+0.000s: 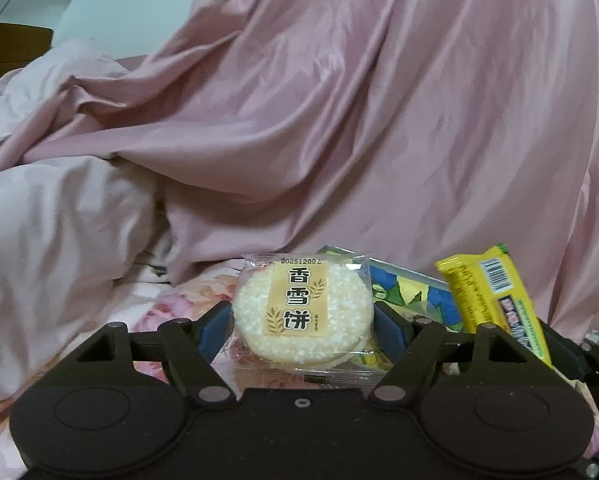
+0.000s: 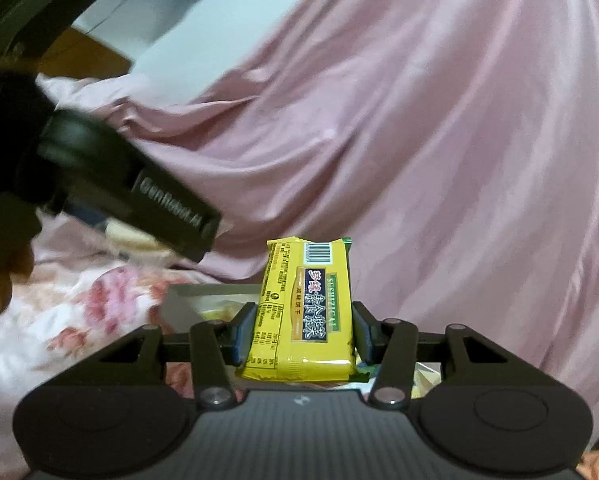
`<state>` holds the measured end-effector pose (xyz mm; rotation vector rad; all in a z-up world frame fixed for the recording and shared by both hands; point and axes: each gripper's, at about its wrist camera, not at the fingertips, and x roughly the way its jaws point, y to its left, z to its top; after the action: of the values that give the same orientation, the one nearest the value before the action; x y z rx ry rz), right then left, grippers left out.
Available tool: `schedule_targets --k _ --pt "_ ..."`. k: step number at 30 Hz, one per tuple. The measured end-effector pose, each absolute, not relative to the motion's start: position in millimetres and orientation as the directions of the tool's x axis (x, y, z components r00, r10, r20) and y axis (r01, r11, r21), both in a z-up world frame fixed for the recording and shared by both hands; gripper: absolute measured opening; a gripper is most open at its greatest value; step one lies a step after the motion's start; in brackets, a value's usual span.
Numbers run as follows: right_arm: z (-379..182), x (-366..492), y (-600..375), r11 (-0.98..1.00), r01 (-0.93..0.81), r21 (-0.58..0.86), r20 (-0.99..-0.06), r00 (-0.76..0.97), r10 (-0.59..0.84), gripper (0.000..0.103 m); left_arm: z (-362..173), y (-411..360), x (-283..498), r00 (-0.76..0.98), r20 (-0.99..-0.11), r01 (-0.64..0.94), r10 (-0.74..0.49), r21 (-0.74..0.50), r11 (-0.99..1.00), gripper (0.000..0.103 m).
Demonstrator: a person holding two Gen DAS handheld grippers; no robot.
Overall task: Organize snacks
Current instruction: 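Lift the rice cake and wafer bar and carry both over the gray tray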
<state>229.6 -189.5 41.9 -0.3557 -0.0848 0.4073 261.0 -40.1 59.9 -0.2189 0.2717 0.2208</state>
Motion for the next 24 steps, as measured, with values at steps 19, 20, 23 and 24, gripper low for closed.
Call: schedule_targets --k 19,20,23,24 --pt "26.7 309.3 -205.7 0.899 -0.407 -0.162 -0.127 0.912 0.39 0.054 55.6 -47.6 331.7 0.886 -0.426 -0.271 0.183 -0.155 0.95 0.076" --pt "25.3 311.7 -205.1 0.898 -0.411 -0.156 -0.137 0.909 0.393 0.054 54.1 -48.2 332.3 0.884 -0.429 -0.27 0.183 -0.15 0.951 0.076" --pt "23.5 317.2 -205.3 0.896 -0.423 -0.134 -0.154 0.902 0.403 0.054 50.8 -49.7 335.2 0.88 -0.44 -0.268 0.181 -0.144 0.953 0.076" --pt "23.6 318.4 -205.5 0.896 -0.426 -0.128 -0.156 0.901 0.406 0.054 49.7 -50.3 335.7 0.878 -0.443 -0.267 0.18 -0.143 0.953 0.076"
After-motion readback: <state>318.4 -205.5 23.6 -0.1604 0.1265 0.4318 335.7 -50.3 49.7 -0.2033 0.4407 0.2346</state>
